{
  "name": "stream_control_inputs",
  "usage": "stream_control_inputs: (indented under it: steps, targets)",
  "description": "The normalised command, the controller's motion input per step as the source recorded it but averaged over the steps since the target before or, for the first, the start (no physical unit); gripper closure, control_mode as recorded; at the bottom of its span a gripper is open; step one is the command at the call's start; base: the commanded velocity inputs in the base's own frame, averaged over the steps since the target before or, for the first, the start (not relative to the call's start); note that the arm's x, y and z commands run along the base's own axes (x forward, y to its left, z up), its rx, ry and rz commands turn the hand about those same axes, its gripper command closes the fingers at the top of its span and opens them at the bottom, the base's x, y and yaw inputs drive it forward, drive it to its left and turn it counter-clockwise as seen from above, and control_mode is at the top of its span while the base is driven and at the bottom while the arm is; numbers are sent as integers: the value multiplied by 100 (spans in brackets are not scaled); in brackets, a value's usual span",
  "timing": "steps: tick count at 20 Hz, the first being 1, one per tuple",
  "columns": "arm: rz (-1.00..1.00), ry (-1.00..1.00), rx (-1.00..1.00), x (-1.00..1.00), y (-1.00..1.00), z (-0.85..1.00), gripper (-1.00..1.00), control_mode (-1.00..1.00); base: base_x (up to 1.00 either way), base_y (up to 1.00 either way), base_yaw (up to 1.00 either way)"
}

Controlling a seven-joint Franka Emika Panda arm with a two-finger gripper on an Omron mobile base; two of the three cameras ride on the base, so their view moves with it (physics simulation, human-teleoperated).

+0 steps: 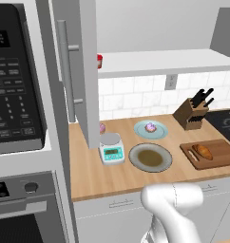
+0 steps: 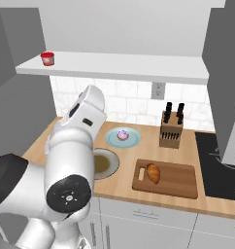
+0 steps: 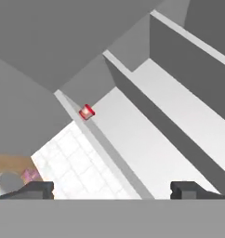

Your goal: From the different types of pastries on the counter, select a croissant and place it on the cutting board. Then retrieve a jar of jam from the cabinet and place it alongside the croissant on the cutting board.

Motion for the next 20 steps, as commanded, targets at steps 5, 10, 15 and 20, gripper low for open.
stream_control_inputs:
  steps: [5,10,15,20]
  targets:
    - [19,-6,-25,0,52,51,-100,-100,0,0,0]
    - [16,0,-25,0,57,37,-100,-100,0,0,0]
    - [3,5,-13,31,34,25,-100,-100,0,0,0]
    - [-25,19,29,78,-15,0,-100,-100,0,0,0]
